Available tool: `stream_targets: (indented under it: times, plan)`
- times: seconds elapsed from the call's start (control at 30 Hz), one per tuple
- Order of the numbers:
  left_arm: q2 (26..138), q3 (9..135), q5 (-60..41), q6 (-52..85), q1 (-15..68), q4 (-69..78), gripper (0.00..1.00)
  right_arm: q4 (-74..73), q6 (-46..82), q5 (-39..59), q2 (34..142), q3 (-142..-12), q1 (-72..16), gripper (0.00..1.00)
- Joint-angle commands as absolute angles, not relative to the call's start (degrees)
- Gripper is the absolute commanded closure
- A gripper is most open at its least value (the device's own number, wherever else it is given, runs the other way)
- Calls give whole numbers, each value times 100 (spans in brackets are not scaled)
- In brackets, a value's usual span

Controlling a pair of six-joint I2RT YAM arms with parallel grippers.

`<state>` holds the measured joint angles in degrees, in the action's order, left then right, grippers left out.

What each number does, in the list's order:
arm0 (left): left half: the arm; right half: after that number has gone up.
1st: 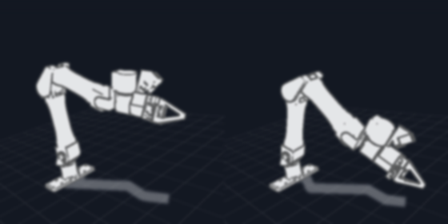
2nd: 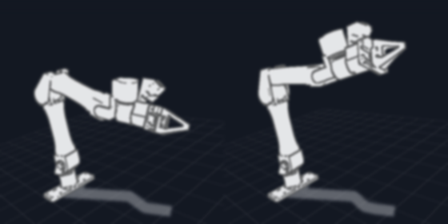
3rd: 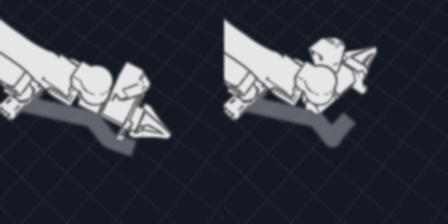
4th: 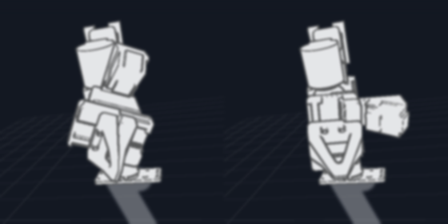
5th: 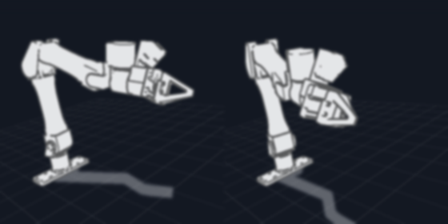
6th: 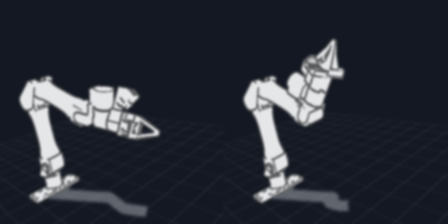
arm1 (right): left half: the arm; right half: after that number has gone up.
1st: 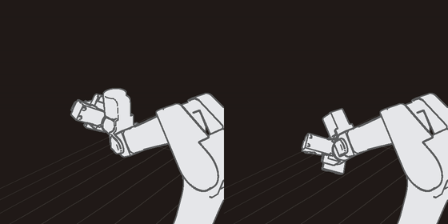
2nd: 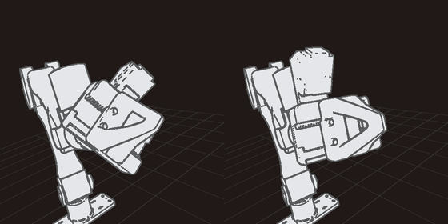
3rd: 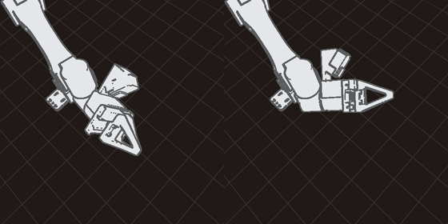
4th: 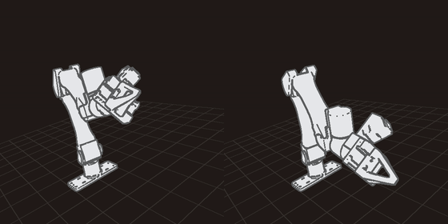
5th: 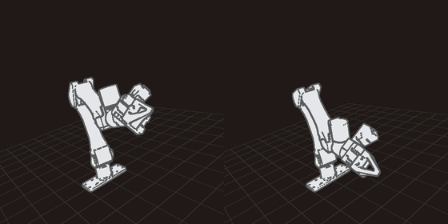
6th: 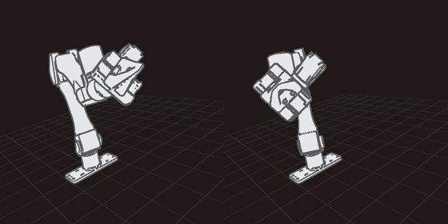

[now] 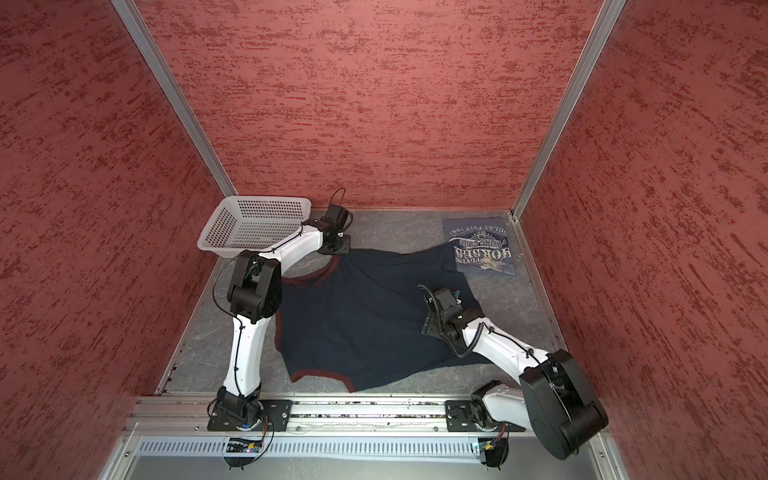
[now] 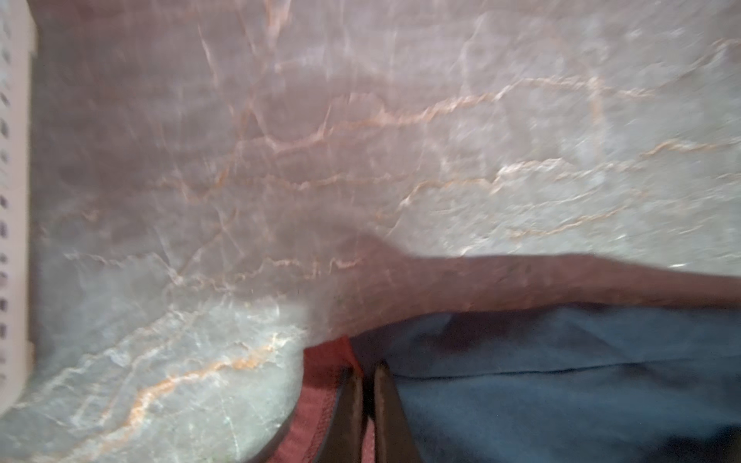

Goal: Fold and stack the tank tops

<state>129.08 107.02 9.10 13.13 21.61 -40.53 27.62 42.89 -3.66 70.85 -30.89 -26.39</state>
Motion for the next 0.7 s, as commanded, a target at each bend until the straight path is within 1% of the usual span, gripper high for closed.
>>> stream_targets:
  times: [0.0,0.17,0.2,0.23,0.27,0.33,0.4,0.47,0.53,0.6,0.67]
  plan:
    - [13074,10915,980,1086,2145,-3949,94,2935,4394,-569,7084,-3054,-2605,22]
    - [13193,10946,733,993,2133,-3764,91,3040,4380,-640,7035,-3111,-2607,22]
    - [13217,10988,678,1001,2125,-3777,85,3051,4368,-641,7044,-3125,-2609,22]
    - [13240,11059,639,1023,2119,-3853,74,3065,4358,-645,7049,-3140,-2608,22]
    - [13238,11148,614,1050,2105,-3961,65,3088,4359,-658,7053,-3154,-2609,22]
    - [13168,11310,558,1137,2093,-4319,53,3111,4355,-668,7049,-3181,-2606,22]
    - [12858,11319,453,1359,2107,-4751,41,3132,4322,-673,7016,-3220,-2608,22]
    - [12244,10848,344,1581,2152,-4878,27,3217,4259,-765,6984,-3292,-2608,22]
    - [11436,10067,316,1827,2226,-4899,19,3343,4171,-902,6931,-3393,-2610,22]
    - [10636,9183,349,2162,2277,-4928,13,3477,4089,-1001,6854,-3496,-2608,21]
    - [9794,8166,424,2574,2362,-4827,13,3525,3992,-995,6750,-3570,-2616,21]
